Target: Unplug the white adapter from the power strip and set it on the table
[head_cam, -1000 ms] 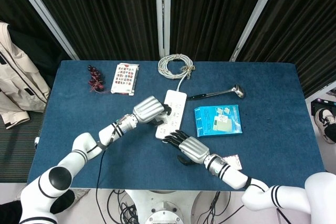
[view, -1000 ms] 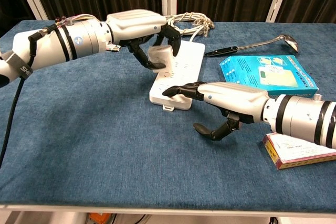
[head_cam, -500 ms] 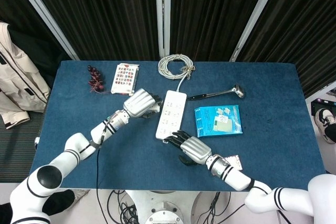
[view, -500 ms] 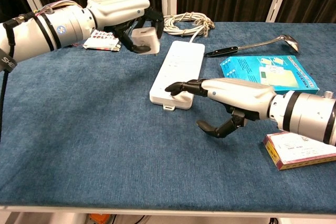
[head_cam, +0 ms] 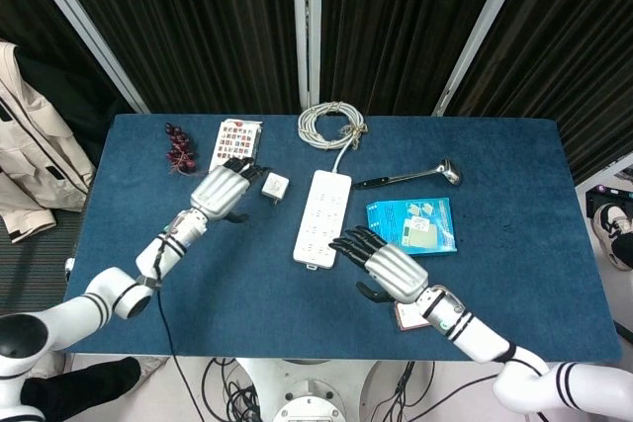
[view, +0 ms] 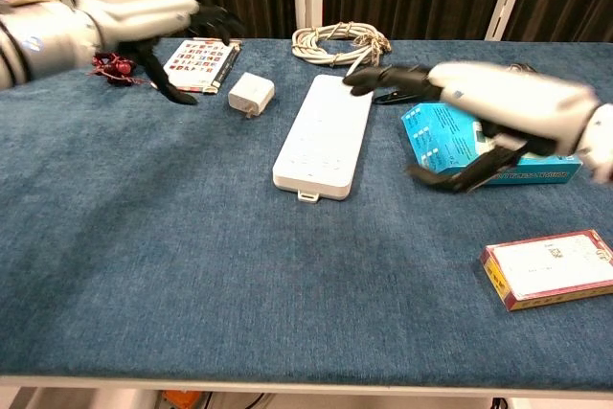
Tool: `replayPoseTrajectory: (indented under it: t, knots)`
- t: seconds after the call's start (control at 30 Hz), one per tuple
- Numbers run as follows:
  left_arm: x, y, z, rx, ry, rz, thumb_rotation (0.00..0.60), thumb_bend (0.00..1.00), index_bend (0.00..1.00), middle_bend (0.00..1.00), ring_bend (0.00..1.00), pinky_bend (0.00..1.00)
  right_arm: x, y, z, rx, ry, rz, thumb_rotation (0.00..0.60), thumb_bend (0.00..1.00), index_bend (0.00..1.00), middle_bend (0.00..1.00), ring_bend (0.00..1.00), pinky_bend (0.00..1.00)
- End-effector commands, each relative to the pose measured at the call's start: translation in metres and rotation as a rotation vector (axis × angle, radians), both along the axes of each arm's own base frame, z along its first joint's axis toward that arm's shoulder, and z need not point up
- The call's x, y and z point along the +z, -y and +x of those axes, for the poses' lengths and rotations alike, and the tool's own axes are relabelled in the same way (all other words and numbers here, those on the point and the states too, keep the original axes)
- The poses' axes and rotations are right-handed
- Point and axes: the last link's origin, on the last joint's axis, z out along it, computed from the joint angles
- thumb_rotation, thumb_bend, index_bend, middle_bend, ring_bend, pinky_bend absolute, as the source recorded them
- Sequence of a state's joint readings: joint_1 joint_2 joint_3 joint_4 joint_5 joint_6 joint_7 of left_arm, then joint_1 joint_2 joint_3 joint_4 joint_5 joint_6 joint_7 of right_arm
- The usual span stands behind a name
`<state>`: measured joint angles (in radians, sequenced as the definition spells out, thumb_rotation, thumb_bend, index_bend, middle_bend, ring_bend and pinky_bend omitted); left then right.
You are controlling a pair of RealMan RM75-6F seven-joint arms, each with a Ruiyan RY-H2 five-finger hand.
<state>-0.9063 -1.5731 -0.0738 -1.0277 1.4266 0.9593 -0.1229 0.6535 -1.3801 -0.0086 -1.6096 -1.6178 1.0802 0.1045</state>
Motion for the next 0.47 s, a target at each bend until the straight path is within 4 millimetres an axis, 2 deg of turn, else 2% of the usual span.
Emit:
replayPoseTrajectory:
  t: [0.03, 0.1, 0.23, 0.33, 0.47]
  knots:
    - [0.064, 0.023, -0.044, 0.125, 0.072, 0.146, 0.6, 0.13, 0.12, 0.19, 0.1, 0.19, 0.051, -0.01, -0.024, -0.046, -0.052, -0.144, 0.6, 0.36, 0.03, 0.09, 0.0, 0.0]
    - [0.085, 0.037, -0.063, 0.175, 0.085, 0.201, 0.6, 0.13, 0.12, 0.19, 0.1, 0.19, 0.07, -0.016, -0.038, -0.089, -0.074, -0.195, 0.6, 0.36, 0.03, 0.09, 0.0, 0.0]
    - [0.123, 0.078, -0.111, 0.299, 0.067, 0.322, 0.6, 0.13, 0.12, 0.19, 0.1, 0.18, 0.11, -0.035, -0.068, -0.201, -0.084, -0.291, 0.6, 0.36, 0.03, 0.09, 0.0, 0.0]
    - [0.139, 0.113, -0.139, 0.385, 0.055, 0.398, 0.6, 0.13, 0.12, 0.19, 0.1, 0.16, 0.129, -0.052, -0.084, -0.261, -0.074, -0.338, 0.6, 0.36, 0.03, 0.09, 0.0, 0.0]
    - [0.15, 0.157, -0.16, 0.476, 0.071, 0.461, 0.6, 0.13, 0.12, 0.19, 0.1, 0.16, 0.143, -0.072, -0.099, -0.315, -0.059, -0.387, 0.6, 0.36, 0.03, 0.09, 0.0, 0.0]
